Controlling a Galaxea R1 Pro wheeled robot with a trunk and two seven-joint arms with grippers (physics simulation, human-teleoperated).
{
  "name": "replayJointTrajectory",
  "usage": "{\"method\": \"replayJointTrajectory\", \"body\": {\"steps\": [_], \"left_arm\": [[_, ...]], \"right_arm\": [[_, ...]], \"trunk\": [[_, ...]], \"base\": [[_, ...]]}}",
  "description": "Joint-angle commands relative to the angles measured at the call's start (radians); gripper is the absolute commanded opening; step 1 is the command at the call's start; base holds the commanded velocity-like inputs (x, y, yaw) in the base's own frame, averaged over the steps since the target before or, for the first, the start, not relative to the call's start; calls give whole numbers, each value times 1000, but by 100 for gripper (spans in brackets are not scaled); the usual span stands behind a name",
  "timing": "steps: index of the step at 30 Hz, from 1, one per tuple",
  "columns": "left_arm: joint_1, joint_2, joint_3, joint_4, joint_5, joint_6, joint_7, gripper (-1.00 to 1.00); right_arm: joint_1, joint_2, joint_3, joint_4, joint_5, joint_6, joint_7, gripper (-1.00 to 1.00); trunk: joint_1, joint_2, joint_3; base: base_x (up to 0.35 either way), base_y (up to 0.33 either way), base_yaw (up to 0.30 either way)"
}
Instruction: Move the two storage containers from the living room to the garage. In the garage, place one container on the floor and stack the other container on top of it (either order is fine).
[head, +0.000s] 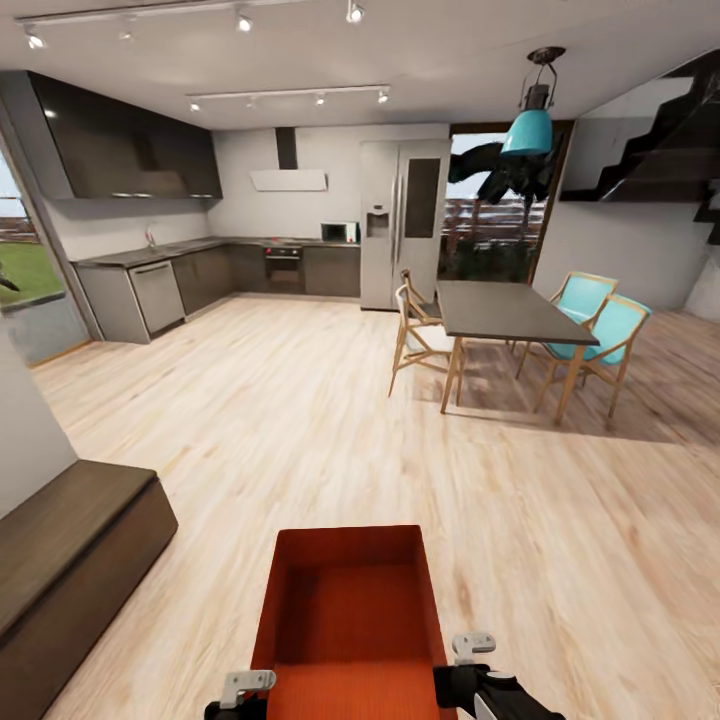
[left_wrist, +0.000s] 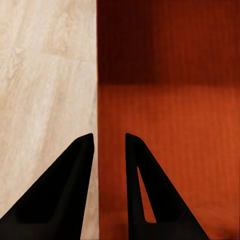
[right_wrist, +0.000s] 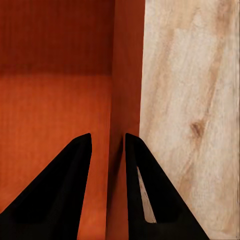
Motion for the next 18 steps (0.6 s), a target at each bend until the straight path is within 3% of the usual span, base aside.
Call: {"method": "replayJointTrajectory", "body": {"steps": [1, 18], "left_arm": [[0, 2, -22, 4, 10, -4, 5, -100], [0, 2, -22, 4, 9, -4, 5, -100]], "right_arm": [[-1, -2, 3, -4, 12, 5, -1, -100], [-1, -2, 3, -4, 12, 5, -1, -100]], "trunk": [[1, -1, -1], [1, -1, 7]], "base": [[335, -123, -285], [327, -129, -285]]}}
